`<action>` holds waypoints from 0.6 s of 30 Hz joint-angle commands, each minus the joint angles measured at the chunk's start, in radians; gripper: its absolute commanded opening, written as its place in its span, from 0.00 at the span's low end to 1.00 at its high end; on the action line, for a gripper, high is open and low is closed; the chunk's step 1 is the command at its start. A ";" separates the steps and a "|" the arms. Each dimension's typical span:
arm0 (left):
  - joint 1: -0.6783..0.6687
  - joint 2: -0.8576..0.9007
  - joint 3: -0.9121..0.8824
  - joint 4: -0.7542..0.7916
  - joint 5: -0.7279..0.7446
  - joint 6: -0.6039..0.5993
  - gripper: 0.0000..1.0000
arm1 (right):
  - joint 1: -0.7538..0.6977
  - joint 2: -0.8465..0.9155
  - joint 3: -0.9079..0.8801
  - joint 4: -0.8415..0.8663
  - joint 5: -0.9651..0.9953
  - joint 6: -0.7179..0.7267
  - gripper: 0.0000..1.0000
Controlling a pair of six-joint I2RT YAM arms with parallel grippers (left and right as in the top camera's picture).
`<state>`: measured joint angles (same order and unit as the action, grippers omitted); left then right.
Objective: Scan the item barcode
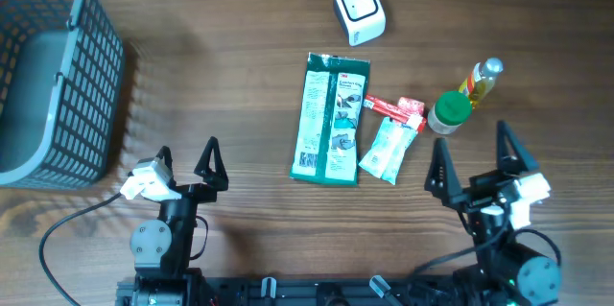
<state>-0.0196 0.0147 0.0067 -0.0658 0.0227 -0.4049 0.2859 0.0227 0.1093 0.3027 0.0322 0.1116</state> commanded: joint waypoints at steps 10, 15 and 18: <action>-0.003 -0.008 -0.001 -0.010 -0.009 0.008 1.00 | -0.143 -0.019 -0.105 -0.232 -0.217 0.021 1.00; -0.003 -0.008 -0.001 -0.010 -0.009 0.008 1.00 | -0.144 -0.019 -0.105 -0.290 -0.195 0.020 1.00; -0.003 -0.008 -0.001 -0.010 -0.009 0.008 1.00 | -0.144 -0.019 -0.105 -0.290 -0.194 0.021 1.00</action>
<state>-0.0196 0.0147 0.0067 -0.0658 0.0227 -0.4049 0.1467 0.0154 0.0063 0.0109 -0.1421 0.1154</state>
